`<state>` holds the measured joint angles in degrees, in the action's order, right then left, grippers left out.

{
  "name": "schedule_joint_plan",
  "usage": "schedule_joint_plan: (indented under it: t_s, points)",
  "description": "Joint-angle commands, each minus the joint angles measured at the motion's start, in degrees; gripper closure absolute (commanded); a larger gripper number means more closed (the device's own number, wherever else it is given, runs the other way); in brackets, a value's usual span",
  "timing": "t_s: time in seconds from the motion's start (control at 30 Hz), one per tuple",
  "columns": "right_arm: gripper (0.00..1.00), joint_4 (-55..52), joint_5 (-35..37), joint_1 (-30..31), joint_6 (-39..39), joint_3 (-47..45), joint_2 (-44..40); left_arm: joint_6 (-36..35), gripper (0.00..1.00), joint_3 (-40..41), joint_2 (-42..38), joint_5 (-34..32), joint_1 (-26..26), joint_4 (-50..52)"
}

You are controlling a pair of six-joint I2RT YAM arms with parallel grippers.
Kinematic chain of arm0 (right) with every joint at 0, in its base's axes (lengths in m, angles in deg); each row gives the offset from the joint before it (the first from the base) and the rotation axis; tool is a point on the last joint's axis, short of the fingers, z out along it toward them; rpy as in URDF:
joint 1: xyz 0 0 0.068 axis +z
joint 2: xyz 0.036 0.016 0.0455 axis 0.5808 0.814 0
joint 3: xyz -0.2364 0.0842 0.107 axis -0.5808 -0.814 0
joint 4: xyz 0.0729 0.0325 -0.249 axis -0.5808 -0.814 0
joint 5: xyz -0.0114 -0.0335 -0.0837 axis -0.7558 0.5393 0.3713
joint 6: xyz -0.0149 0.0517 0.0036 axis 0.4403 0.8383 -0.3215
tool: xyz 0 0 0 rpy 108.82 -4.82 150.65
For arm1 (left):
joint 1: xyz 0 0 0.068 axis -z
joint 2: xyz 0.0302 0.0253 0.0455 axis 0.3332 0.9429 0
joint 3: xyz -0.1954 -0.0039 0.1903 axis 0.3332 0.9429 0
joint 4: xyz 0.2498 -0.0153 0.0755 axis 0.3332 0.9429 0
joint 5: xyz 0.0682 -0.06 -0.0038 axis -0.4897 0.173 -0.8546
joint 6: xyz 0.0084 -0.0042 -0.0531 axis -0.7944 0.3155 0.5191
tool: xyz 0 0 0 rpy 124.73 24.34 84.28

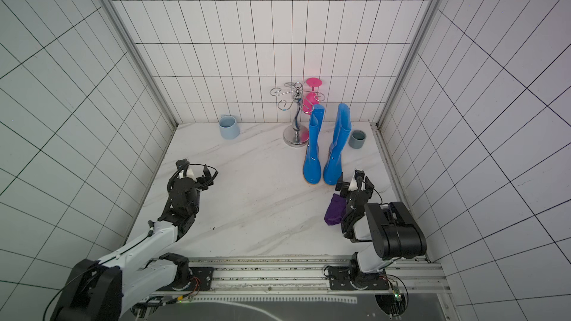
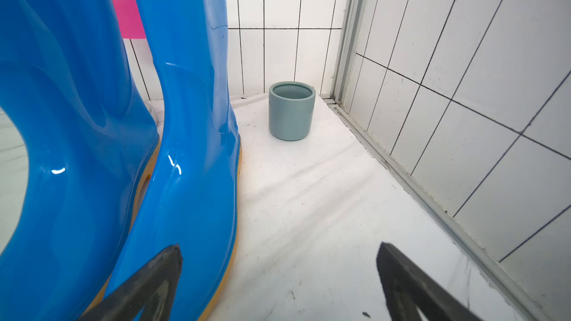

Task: Wipe the rubber boots with a cloth
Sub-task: Reset both arms

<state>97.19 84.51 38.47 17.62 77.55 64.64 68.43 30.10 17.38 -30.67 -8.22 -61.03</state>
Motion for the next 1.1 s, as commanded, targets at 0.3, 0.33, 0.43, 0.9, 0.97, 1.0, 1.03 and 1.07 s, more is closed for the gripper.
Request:
schedule_joint_plan:
  t_s: [0.3, 0.33, 0.43, 0.9, 0.97, 1.0, 1.03, 1.07]
  points:
    - [0.0, 1.53, 3.73, -0.61, 0.28, 2.9, -0.05, -7.09, 0.02, 1.13, 22.01, 11.72, -3.99, -29.92]
    - [0.0, 1.5, 3.71, -0.6, 0.29, 2.9, -0.07, -7.55, 0.02, 2.22, 23.79, 12.21, -3.92, -33.71]
    - [0.01, 1.55, 3.69, -0.62, 0.21, 2.82, -0.13, -7.46, 0.02, 4.49, 28.24, 10.77, -4.1, -44.03]
    - [0.0, -4.24, 2.95, -1.52, 1.48, 5.88, 0.1, -4.0, 0.02, -0.66, 25.7, 3.55, -3.77, -29.54]
    - [0.0, -4.01, 2.9, -1.51, 1.59, 5.87, 0.17, -4.18, 0.02, -0.61, 25.87, 3.43, -3.6, -30.2]
    - [0.0, -4.09, 2.87, -1.48, 1.55, 5.89, 0.13, -4.2, 0.02, -0.49, 25.87, 3.42, -3.65, -30.25]
    - [0.0, -4.12, 2.88, -1.57, 1.55, 5.89, 0.2, -4.15, 0.02, -0.55, 25.84, 3.32, -3.61, -30.08]
    - [0.0, -4.07, 2.84, -1.5, 1.59, 5.89, 0.22, -4.14, 0.02, -0.62, 25.83, 3.31, -3.64, -30.08]
